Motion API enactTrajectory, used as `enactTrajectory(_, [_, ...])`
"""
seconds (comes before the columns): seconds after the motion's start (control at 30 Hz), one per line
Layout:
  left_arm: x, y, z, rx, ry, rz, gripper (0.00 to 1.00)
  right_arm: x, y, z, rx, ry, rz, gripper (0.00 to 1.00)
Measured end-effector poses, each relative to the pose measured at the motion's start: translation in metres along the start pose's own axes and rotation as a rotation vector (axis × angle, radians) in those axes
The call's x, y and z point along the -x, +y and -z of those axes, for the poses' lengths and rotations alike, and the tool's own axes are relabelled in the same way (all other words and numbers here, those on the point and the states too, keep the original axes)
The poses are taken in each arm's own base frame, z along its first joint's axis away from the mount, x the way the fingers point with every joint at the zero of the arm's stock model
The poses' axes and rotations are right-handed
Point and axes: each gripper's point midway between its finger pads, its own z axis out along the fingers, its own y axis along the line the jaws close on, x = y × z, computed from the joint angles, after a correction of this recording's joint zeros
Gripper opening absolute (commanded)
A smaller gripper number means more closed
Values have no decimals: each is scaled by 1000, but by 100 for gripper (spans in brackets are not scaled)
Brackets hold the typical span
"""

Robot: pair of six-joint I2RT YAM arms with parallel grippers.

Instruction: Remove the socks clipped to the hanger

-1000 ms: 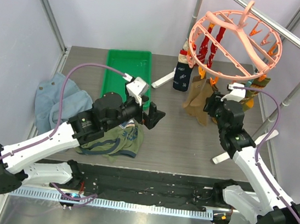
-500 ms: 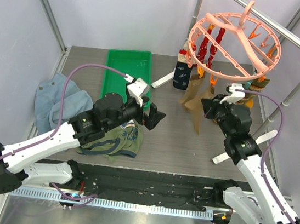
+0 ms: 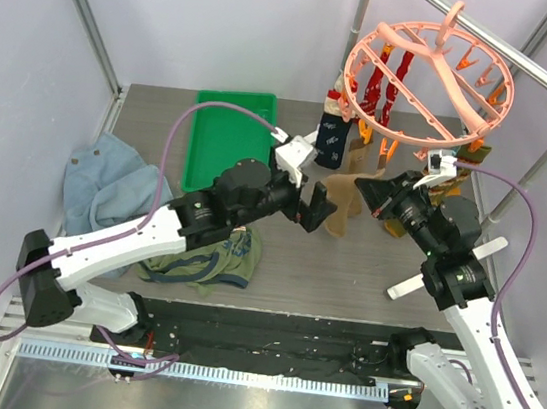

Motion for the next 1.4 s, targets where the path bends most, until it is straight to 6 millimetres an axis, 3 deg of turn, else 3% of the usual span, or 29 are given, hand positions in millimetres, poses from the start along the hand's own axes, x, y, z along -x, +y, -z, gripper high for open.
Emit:
enactTrajectory(0.13, [-9,-10,-23,-4,10,-7,99,-1,7,2,24,9,-64,1])
enactTrajectory(0.33, [-37,-11,-55,48,48,-54,96,3,17,8,47,-2,-131,1])
enactTrajectory(0.43, [-46,-8,-65,85,49,-76,80,4,19,9,53,-3,-155,1])
enactTrajectory(0.47, [-49,-6,-68,99,47,-86,62,4,20,9,55,-1,-163,1])
enactTrajectory(0.53, [-49,-4,-73,117,35,-98,36,4,21,9,58,1,-179,1])
enactTrajectory(0.6, [-48,-4,-77,126,22,-101,22,4,22,10,59,0,-186,1])
enactTrajectory(0.63, [-46,-3,-78,128,18,-108,9,4,22,10,58,0,-189,1])
enactTrajectory(0.7, [-44,-4,-79,125,8,-114,0,5,23,12,62,-5,-190,10])
enactTrajectory(0.8, [-43,-7,-79,111,4,-112,0,5,23,15,59,-4,-188,31])
enactTrajectory(1.0, [-46,-20,-73,37,34,-97,0,7,14,25,-41,42,-156,53])
enactTrajectory(1.23, [-36,-34,-63,-28,29,-55,0,58,13,44,-192,-11,-59,67])
enactTrajectory(1.4, [-48,-35,-61,-39,63,-39,0,96,5,56,-319,-71,20,74])
